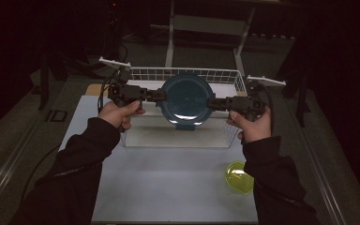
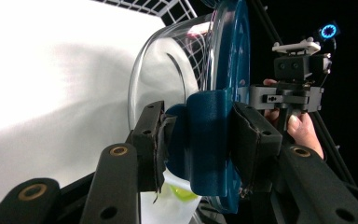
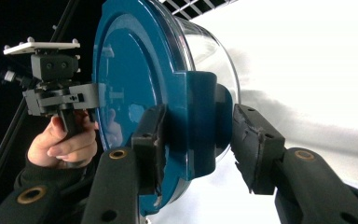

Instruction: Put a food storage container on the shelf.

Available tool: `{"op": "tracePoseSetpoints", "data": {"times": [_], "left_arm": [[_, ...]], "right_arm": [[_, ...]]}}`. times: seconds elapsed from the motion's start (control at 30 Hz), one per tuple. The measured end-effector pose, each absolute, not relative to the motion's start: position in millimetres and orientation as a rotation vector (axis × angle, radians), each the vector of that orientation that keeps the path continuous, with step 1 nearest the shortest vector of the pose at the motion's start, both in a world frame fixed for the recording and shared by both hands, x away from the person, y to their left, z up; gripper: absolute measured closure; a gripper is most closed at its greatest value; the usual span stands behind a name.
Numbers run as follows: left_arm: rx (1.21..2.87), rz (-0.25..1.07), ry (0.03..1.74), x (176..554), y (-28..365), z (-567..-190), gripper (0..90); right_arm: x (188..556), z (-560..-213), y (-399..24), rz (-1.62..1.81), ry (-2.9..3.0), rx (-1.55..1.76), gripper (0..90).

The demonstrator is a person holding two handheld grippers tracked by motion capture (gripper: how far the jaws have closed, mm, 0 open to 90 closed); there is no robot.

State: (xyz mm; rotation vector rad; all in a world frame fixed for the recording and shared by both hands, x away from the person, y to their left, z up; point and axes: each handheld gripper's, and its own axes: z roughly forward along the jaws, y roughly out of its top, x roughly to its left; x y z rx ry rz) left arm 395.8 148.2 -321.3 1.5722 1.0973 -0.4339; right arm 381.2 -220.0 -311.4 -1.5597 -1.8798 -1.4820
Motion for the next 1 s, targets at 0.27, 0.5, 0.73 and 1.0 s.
{"op": "tracePoseSetpoints", "data": {"times": [0.27, 0.5, 0.73, 1.0], "left_arm": [[1.547, -0.478, 1.123, 416, 143, -333, 56.8], [1.534, -0.476, 1.138, 429, 143, -333, 55.8], [1.472, -0.520, 1.189, 439, 146, -349, 53.5], [1.509, -0.450, 1.189, 439, 145, -345, 52.4]], "right_arm": [[398, -311, -224, -1.457, -1.874, -1.616, 55.9], [404, -304, -223, -1.444, -1.934, -1.691, 68.2], [414, -308, -218, -1.414, -1.918, -1.717, 63.5], [421, -310, -216, -1.412, -1.907, -1.729, 63.4]]}}
